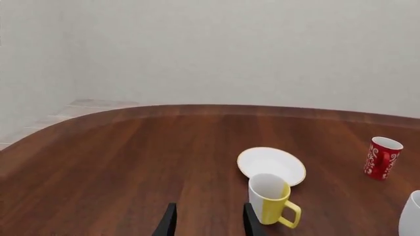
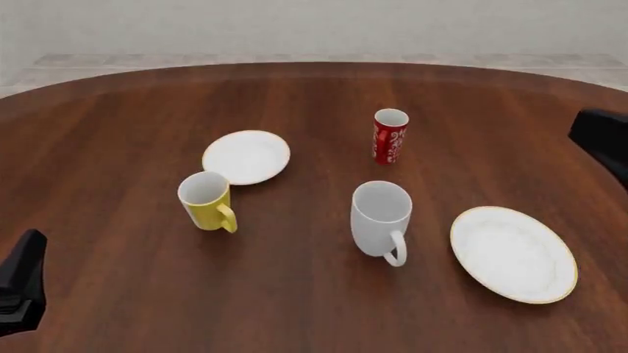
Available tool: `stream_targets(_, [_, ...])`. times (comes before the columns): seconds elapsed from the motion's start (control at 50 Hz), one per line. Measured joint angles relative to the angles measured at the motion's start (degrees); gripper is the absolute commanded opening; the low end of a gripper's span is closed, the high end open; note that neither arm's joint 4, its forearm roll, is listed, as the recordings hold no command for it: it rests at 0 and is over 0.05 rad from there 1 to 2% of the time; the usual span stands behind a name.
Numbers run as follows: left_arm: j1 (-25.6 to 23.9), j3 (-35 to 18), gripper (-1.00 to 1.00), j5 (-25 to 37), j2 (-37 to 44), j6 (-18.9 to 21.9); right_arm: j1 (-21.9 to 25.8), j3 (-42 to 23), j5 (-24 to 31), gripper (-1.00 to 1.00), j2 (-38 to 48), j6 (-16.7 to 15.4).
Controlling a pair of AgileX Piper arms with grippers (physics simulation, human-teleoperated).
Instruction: Put the white mug on the left plate.
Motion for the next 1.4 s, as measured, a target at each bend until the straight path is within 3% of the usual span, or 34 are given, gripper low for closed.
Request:
stream_targets(0.6, [0.1, -0.3, 1.00, 0.0, 0.0, -0.6, -1.4, 0.2, 2.0, 1.00, 3.9, 1.4])
stream_targets(1.4, [0.1, -0.4, 1.00, 0.2, 0.0, -0.9, -1.5, 9.1, -7.5, 1.00, 10.4, 3.1])
